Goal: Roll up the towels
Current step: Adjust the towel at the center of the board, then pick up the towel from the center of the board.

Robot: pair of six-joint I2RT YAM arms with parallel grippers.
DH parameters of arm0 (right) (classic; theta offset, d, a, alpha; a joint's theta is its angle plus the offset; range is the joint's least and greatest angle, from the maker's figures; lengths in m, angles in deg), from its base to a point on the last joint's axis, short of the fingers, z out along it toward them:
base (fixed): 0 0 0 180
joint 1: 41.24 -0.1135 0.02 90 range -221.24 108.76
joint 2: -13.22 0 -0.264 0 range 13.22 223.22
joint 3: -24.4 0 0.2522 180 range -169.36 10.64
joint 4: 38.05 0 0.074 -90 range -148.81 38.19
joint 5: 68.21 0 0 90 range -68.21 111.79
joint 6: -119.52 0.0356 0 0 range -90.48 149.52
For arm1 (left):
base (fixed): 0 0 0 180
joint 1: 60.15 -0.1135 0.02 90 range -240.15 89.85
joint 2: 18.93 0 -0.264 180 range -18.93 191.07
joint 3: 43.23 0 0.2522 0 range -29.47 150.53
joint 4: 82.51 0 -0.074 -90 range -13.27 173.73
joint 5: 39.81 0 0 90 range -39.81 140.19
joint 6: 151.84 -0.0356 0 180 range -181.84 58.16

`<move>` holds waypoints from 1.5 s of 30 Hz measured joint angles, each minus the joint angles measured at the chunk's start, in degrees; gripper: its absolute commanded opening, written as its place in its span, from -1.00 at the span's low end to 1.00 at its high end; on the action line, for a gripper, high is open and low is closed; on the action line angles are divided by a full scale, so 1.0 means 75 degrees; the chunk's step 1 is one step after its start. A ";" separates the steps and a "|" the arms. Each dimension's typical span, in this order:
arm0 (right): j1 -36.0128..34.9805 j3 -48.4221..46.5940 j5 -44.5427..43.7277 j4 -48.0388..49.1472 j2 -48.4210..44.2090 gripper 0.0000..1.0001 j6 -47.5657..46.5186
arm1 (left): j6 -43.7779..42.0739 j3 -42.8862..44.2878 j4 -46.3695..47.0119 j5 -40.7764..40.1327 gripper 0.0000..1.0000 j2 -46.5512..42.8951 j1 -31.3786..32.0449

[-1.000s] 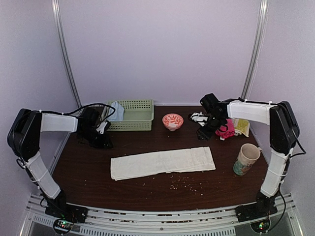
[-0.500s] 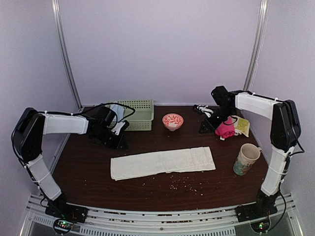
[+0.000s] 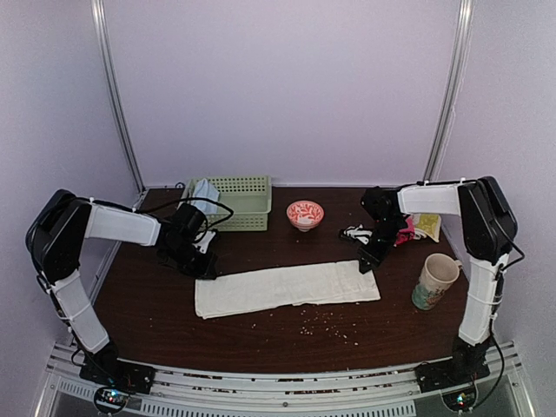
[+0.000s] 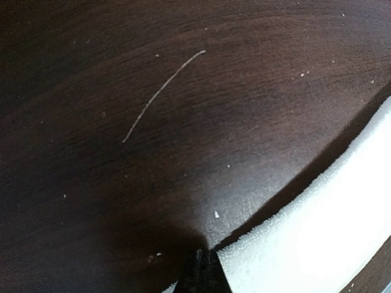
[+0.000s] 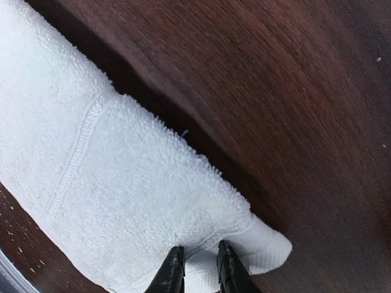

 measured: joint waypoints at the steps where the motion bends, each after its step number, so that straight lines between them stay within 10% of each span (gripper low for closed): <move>1: 0.0000 0.0003 -0.0160 0.0067 0.0128 -0.63 0.0009 | 0.0015 0.0000 0.0032 -0.0047 -1.00 0.0009 0.0000; 18: -0.0131 -0.2267 -0.1291 0.0437 0.1384 -0.28 0.0259 | 0.0055 0.0006 0.0361 -0.0481 -0.87 -0.0105 -0.0140; 29: -0.0067 -0.1154 -0.0761 0.0356 -0.0516 -0.19 0.0790 | -0.0428 0.0227 0.0289 -0.0289 -0.68 -0.1198 -0.0172; 45: 0.0495 -0.1364 -0.0259 0.0259 0.0842 -0.16 0.1064 | -0.0679 0.0221 0.0277 0.0076 -0.65 -0.1017 -0.0172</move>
